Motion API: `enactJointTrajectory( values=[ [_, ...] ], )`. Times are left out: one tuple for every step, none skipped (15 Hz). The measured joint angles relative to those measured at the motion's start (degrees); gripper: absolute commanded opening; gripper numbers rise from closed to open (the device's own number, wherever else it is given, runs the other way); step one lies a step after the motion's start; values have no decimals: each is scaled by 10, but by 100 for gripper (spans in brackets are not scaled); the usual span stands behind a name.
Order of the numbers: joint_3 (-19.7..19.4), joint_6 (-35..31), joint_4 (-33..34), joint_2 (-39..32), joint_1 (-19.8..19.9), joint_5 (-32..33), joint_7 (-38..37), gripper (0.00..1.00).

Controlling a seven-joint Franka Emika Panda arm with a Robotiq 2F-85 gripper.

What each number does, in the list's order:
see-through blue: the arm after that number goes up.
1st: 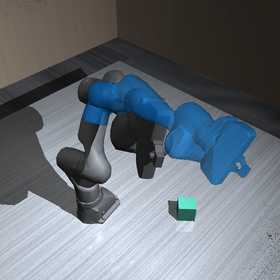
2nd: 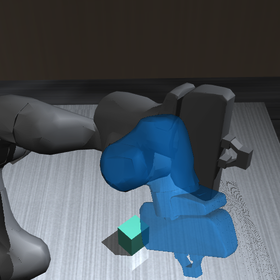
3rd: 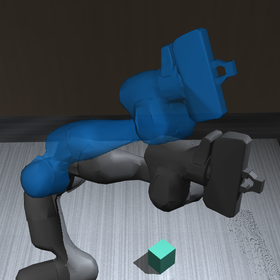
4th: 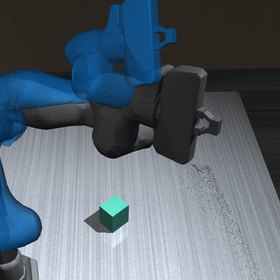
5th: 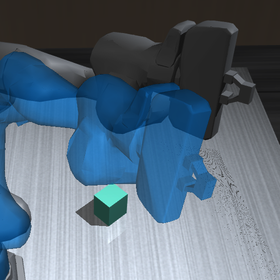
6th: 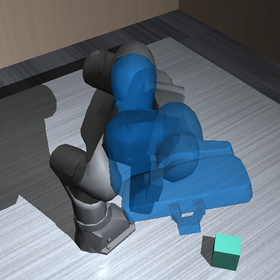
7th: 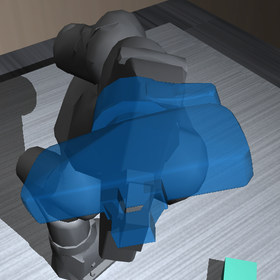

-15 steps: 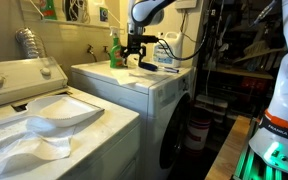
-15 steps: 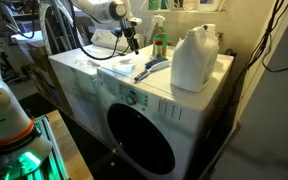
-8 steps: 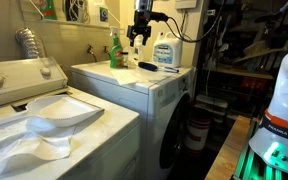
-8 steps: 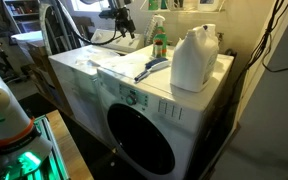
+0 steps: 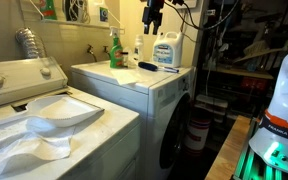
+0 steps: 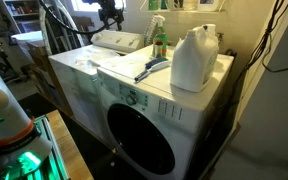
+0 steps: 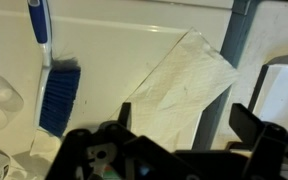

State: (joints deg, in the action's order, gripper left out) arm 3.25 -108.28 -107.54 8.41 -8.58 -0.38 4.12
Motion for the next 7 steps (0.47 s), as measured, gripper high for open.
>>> enactJointTrajectory(
  values=[
    [0, 17, -4, 12, 2, -3, 3, 100],
    [0, 33, -9, 24, 5, -5, 3, 100],
    [0, 48, -13, 35, 8, -5, 3, 100],
    [0, 64, -16, 44, 11, -5, 2, 100],
    [0, 73, -21, 53, 13, -5, 1, 100],
    [0, 76, -25, 59, 14, -5, 1, 100],
    [0, 76, -28, 62, 14, -5, 1, 100]
  ],
)
